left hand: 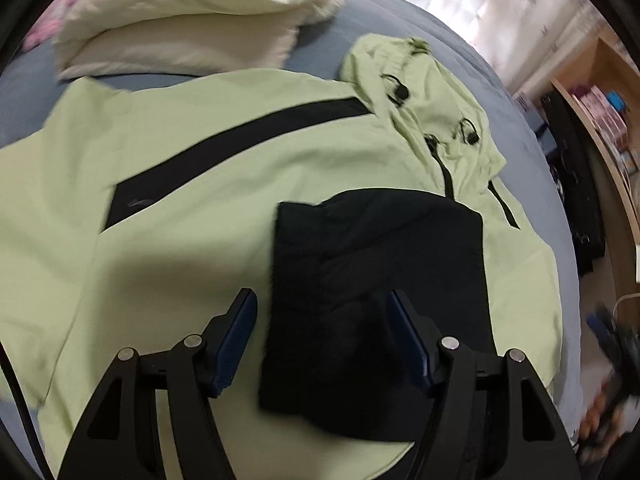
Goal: Fold large clothes
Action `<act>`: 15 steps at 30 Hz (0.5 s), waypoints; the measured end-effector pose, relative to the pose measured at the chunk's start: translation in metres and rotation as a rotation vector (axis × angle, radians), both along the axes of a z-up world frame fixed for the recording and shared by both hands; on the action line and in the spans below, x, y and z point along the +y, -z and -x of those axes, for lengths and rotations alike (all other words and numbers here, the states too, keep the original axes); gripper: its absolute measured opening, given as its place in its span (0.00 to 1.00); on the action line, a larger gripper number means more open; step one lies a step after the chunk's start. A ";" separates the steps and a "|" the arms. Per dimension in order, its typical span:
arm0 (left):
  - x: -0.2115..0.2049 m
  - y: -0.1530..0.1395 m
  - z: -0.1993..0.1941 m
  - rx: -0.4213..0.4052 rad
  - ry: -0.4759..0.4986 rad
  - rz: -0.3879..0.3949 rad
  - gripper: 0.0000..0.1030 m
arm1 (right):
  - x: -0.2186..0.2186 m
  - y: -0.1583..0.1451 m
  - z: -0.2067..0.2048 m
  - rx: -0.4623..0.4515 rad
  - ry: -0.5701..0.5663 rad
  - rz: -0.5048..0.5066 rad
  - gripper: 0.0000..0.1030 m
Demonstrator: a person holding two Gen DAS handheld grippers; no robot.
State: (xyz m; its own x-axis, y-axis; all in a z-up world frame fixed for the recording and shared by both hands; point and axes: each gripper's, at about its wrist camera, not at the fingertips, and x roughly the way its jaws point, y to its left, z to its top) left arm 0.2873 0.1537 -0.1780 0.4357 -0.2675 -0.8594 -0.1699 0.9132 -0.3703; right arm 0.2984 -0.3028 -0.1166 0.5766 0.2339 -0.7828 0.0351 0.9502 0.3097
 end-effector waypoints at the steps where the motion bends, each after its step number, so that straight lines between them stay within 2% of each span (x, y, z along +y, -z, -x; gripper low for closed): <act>1: -0.004 0.000 -0.005 -0.006 0.011 -0.007 0.63 | -0.006 0.008 -0.016 0.022 0.012 -0.012 0.71; 3: -0.011 -0.002 -0.010 -0.014 0.018 -0.031 0.59 | -0.013 0.026 -0.041 0.073 0.029 -0.041 0.71; 4: -0.014 -0.003 -0.012 -0.017 0.021 -0.043 0.47 | -0.016 0.036 -0.053 0.097 0.035 -0.059 0.71; 5: -0.017 -0.004 -0.015 -0.018 0.029 -0.072 0.30 | -0.018 0.048 -0.063 0.129 0.045 -0.068 0.71; 7: -0.021 -0.006 -0.021 -0.009 0.042 -0.097 0.17 | -0.021 0.069 -0.077 0.181 0.062 -0.093 0.65; 8: -0.022 -0.008 -0.024 -0.010 0.043 -0.098 0.13 | -0.021 0.076 -0.080 0.193 0.059 -0.112 0.50; 9: -0.022 -0.010 -0.025 -0.015 0.042 -0.103 0.09 | -0.021 0.080 -0.082 0.193 0.049 -0.121 0.22; 10: -0.024 -0.014 -0.028 -0.025 0.044 -0.109 0.08 | -0.020 0.080 -0.082 0.185 0.036 -0.112 0.05; 11: -0.024 -0.016 -0.028 -0.035 0.045 -0.118 0.08 | -0.018 0.075 -0.081 0.161 0.032 -0.085 0.02; 15: -0.030 -0.022 -0.028 -0.075 0.036 -0.197 0.07 | -0.015 0.042 -0.075 0.003 0.062 0.015 0.02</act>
State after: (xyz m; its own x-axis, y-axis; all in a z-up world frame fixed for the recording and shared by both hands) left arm 0.3153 0.1237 -0.1562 0.4933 -0.1143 -0.8623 -0.1146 0.9741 -0.1947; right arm 0.3734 -0.3180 -0.1583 0.5872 0.1860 -0.7878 0.0945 0.9508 0.2949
